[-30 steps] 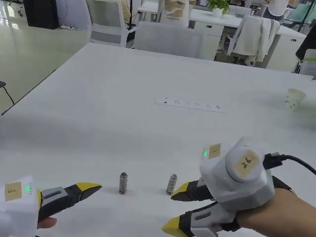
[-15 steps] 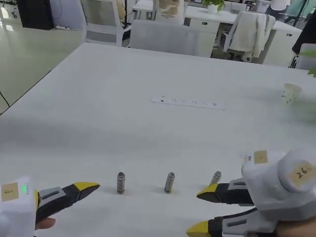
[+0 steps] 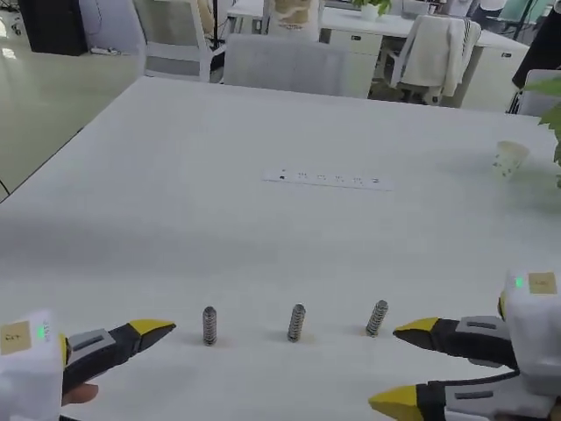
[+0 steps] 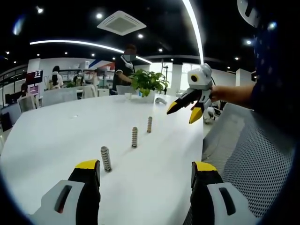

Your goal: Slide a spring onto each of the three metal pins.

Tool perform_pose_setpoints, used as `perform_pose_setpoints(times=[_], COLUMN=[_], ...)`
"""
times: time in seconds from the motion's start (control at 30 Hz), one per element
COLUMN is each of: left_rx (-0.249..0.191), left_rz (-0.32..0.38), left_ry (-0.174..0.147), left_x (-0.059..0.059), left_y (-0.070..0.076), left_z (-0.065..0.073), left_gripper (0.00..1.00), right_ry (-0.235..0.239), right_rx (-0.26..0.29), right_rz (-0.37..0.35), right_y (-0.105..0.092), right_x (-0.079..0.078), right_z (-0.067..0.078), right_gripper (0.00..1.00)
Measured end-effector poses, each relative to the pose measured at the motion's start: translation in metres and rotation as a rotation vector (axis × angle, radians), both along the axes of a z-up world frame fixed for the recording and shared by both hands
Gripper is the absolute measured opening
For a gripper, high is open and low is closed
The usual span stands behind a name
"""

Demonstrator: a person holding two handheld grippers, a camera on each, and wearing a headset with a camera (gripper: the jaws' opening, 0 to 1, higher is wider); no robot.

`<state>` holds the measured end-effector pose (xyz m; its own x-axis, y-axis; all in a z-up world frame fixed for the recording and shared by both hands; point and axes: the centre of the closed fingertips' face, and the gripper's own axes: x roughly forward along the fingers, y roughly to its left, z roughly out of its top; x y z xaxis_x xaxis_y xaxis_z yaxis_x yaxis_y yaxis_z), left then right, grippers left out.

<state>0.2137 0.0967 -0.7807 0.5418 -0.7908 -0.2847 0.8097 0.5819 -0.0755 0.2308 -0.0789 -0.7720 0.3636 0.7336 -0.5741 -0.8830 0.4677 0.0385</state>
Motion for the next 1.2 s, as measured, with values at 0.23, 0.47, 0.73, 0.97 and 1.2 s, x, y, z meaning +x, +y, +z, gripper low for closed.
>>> perform_pose_setpoints(times=[0.23, 0.47, 0.73, 0.97, 1.2], left_rx=[0.003, 0.000, 0.004, 0.004, 0.005], left_rz=[-0.002, 0.005, 0.016, 0.023, 0.036], left_ry=[0.004, 0.006, 0.009, 0.012, 0.014], left_x=[0.001, 0.002, 0.006, 0.007, 0.009], left_y=[-0.001, -0.001, 0.001, 0.002, 0.004], left_z=[-0.001, 0.000, -0.001, -0.003, -0.004], left_gripper=[0.76, 0.76, 0.76, 0.76, 0.76], right_ry=[-0.052, -0.078, -0.084, -0.095, -0.102], right_rx=[0.019, 0.028, 0.040, 0.057, 0.076], right_rz=[-0.056, -0.078, -0.098, -0.121, -0.119], right_y=[-0.021, -0.031, -0.038, -0.042, -0.041], right_x=[0.010, 0.014, 0.016, 0.018, 0.018], right_z=[0.003, 0.001, -0.004, -0.006, -0.006], right_gripper=[0.63, 0.71, 0.79, 0.88, 0.93])
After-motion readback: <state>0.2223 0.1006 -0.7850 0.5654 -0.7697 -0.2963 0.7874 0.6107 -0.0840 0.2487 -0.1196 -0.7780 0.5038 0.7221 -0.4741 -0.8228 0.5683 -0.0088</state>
